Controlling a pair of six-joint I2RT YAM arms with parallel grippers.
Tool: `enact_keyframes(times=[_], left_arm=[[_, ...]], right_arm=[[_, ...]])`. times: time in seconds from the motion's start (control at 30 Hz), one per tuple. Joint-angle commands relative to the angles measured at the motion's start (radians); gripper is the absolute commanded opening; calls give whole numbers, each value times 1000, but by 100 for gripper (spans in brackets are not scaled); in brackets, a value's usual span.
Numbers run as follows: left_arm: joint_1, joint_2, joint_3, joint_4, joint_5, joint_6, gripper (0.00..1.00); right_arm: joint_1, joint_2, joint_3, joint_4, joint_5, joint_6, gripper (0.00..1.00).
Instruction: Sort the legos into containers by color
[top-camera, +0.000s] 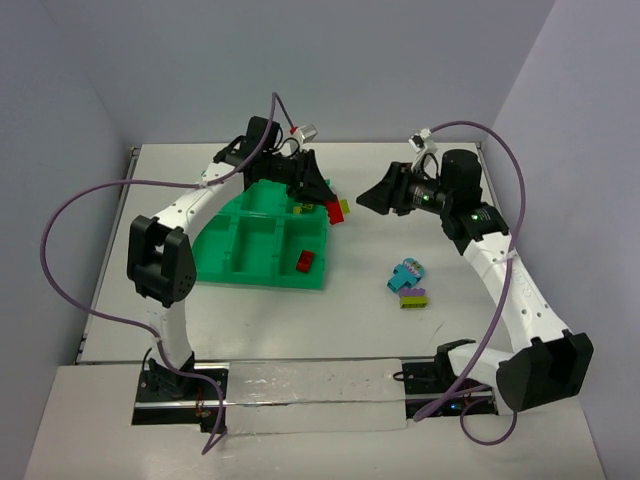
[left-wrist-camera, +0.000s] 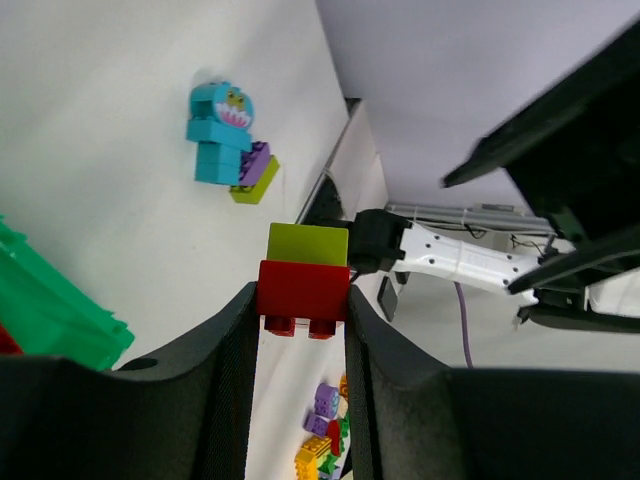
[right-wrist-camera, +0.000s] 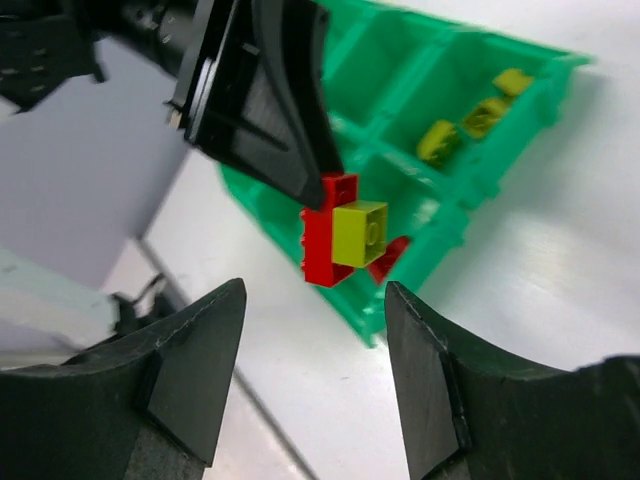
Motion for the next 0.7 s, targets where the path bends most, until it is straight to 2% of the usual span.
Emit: enact_keyframes(times=[0.0,0.13,0.37,0.67], left_arm=[[6,-105,-14,242,189,-91,0],[8,-146,-56,360,244,-151,0],[8,-173,-79,410,254,-177,0],[8,-172,-88,429,255,-193,0]], right_arm=[[-8,39,-36,174,-254,111,70],[-9,62,-58,251,-299,167,72],[-9,100,-85,392,-349,270,72],[-8,120,-155,689,-428,484,62]])
